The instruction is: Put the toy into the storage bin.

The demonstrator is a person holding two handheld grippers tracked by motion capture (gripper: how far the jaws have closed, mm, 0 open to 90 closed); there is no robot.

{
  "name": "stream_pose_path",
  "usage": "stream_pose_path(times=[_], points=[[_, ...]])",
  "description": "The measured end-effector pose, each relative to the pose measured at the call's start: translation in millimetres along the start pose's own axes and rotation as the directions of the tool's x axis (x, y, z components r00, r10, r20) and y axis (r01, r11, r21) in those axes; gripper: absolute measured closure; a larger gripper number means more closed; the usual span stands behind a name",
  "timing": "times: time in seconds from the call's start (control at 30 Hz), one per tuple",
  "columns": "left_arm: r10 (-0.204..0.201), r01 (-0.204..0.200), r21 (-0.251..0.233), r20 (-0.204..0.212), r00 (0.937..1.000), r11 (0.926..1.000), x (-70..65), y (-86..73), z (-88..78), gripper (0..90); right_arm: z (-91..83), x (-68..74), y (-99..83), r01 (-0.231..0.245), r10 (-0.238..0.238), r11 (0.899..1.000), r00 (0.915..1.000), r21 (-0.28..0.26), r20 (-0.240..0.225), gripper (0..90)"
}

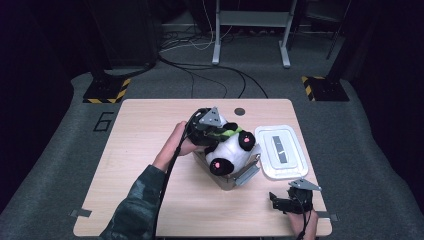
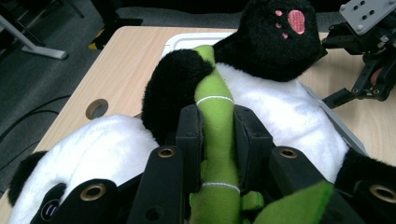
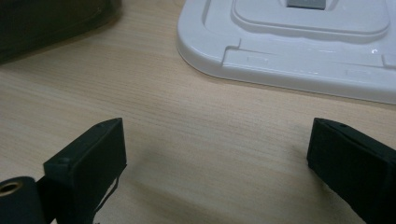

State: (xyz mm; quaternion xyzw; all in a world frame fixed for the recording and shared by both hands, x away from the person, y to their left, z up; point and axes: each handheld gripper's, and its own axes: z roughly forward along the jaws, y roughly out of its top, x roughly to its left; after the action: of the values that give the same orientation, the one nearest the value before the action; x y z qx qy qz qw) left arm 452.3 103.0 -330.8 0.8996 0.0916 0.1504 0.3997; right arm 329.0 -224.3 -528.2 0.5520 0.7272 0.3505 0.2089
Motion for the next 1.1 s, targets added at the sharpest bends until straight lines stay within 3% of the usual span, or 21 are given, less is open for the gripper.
stream_pose_path(times=[0.07,0.27,0.4,0.8,0.9,1.0,1.1], points=[[-0.009,0.009,-0.008,-0.002,1.0,0.9999,-0.1,-1.3,2.5,73.8,0.1,-0.1,0.1,0.004,-0.004,1.0,1.0,0.0,0.0,3.7],[-0.005,0.005,0.03,0.011,0.9999,0.9995,-3.5,-0.7,14.9,73.1,0.1,0.3,0.0,0.003,-0.003,1.0,1.0,0.001,0.002,3.7],[-0.026,0.025,0.041,0.019,0.9995,0.9988,-4.9,-1.6,21.6,71.9,0.1,0.2,0.0,0.003,-0.003,1.0,1.0,0.001,0.001,3.7],[-0.058,0.059,0.064,-0.007,0.9983,0.9962,-12.1,-5.3,34.2,68.2,0.1,0.2,-0.1,0.007,-0.007,1.0,1.0,0.001,0.005,3.9],[-0.084,0.085,0.054,-0.014,0.9963,0.9949,-11.6,-5.3,34.2,58.0,0.0,0.2,-0.1,0.005,-0.005,1.0,1.0,0.001,0.002,3.9],[-0.128,0.128,0.012,-0.025,0.9915,0.9917,-12.3,-4.4,25.2,45.9,0.0,0.2,0.0,0.005,-0.005,1.0,1.0,0.0,0.002,3.9],[-0.177,0.178,0.009,-0.069,0.9818,0.984,-13.3,-5.0,16.7,37.6,0.1,0.2,-0.1,0.005,-0.005,1.0,1.0,0.0,0.002,3.9]])
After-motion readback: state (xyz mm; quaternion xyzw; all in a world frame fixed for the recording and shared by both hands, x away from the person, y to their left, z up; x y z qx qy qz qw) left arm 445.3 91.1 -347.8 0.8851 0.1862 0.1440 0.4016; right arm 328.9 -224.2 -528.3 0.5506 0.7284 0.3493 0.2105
